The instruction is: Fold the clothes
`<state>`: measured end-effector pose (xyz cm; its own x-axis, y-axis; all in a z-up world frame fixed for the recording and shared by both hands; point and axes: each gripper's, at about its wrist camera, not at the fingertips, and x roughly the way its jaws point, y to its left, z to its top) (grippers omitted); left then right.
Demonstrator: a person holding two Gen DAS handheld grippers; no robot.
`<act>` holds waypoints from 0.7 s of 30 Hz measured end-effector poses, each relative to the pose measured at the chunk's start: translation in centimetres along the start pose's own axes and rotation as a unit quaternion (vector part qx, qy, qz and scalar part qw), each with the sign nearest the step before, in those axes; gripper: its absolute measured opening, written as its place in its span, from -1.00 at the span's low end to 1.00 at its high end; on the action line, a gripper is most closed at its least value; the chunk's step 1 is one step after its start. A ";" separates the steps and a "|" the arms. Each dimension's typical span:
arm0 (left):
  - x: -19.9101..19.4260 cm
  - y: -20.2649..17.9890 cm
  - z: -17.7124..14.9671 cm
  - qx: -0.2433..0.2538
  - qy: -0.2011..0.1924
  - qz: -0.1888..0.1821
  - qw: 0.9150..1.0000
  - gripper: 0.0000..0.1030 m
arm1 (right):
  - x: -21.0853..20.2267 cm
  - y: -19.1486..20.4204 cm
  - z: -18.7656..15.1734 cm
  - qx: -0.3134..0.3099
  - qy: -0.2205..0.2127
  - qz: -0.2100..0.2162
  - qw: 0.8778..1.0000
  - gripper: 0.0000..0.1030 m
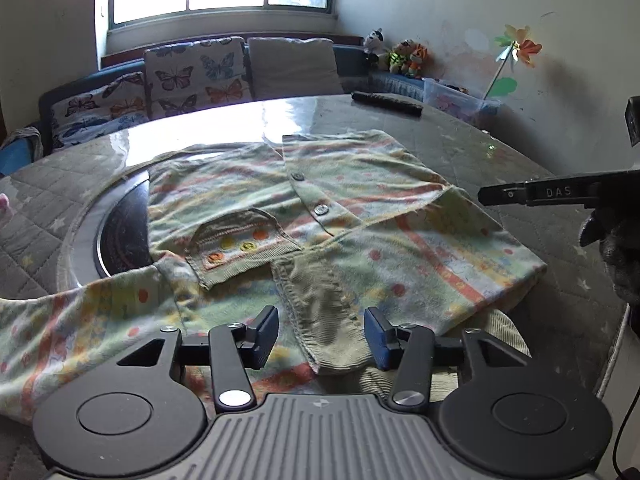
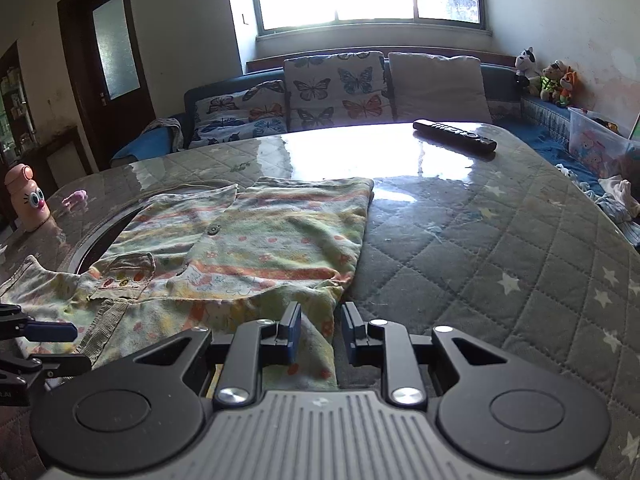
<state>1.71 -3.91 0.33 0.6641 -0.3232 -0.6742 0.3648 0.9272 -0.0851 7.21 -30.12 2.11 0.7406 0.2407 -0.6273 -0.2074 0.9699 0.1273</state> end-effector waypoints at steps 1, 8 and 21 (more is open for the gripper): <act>0.0 0.0 0.0 -0.002 -0.002 0.000 1.000 -0.25 | -0.1 0.0 0.0 0.000 0.000 0.000 1.000 -0.58; -2.1 0.2 1.4 -0.015 -0.043 0.008 0.999 -1.00 | -0.5 0.2 0.3 -0.005 -0.009 -0.001 1.000 -0.58; -0.7 0.7 0.5 -0.022 -0.016 0.018 0.999 -0.46 | -0.2 0.0 0.2 0.000 -0.008 -0.003 1.000 -0.58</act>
<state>1.83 -3.11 1.14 0.6966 -0.2945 -0.6542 0.3121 0.9455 -0.0932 7.13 -30.15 2.41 0.7518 0.2351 -0.6160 -0.2033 0.9714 0.1226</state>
